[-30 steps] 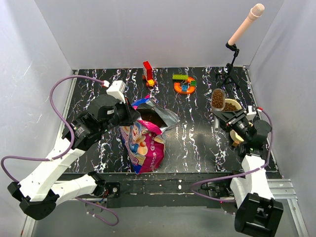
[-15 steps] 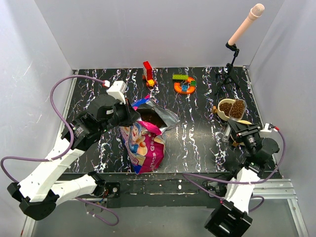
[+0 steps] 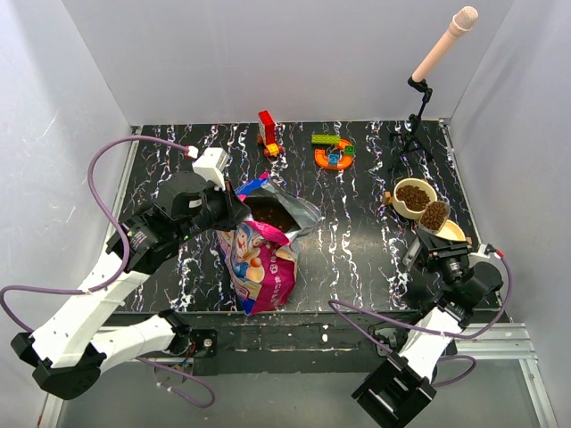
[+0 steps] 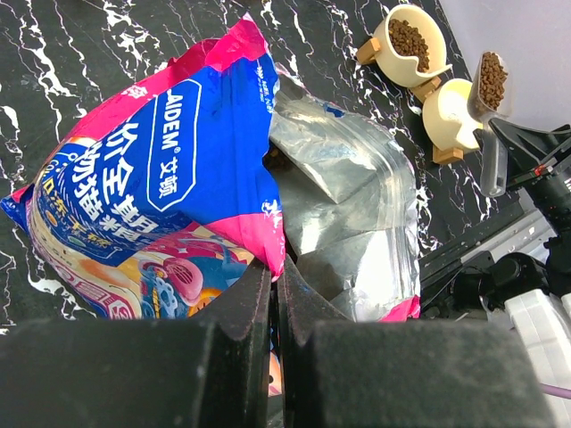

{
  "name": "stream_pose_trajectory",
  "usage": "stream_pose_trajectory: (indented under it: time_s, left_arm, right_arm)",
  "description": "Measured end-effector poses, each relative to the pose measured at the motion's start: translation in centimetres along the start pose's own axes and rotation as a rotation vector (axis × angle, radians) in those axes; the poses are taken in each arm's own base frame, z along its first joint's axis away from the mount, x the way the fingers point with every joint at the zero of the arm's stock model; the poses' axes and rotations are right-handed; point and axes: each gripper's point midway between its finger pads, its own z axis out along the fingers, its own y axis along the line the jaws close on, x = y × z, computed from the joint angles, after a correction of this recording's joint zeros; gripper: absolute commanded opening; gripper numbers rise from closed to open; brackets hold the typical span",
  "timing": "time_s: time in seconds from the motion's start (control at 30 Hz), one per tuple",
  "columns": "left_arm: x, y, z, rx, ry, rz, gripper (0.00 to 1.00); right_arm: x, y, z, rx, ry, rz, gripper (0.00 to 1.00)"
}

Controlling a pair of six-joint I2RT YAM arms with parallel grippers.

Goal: Serve the pet food

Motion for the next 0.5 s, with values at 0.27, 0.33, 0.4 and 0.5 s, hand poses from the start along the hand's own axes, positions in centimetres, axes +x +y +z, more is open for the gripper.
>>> stream_pose_trajectory:
  time_s: [0.27,0.33,0.4,0.5]
  left_arm:
    - [0.0,0.1,0.0,0.0,0.0,0.009,0.0]
    - [0.0,0.1,0.0,0.001,0.001,0.011,0.0]
    - [0.0,0.1,0.0,0.001,0.001,0.013,0.0]
    - [0.0,0.0,0.0,0.002,0.002,0.014,0.0]
  right_arm:
    - [-0.8,-1.2,-0.5,0.044,-0.049,0.052,0.01]
    - [-1.0,-2.0,-0.7,0.073,-0.06,0.072,0.01]
    - [-1.2,-2.8,-0.7,0.107,-0.066,0.095,0.01]
    - [-1.5,-3.4,-0.8,0.147,-0.081,0.117,0.01]
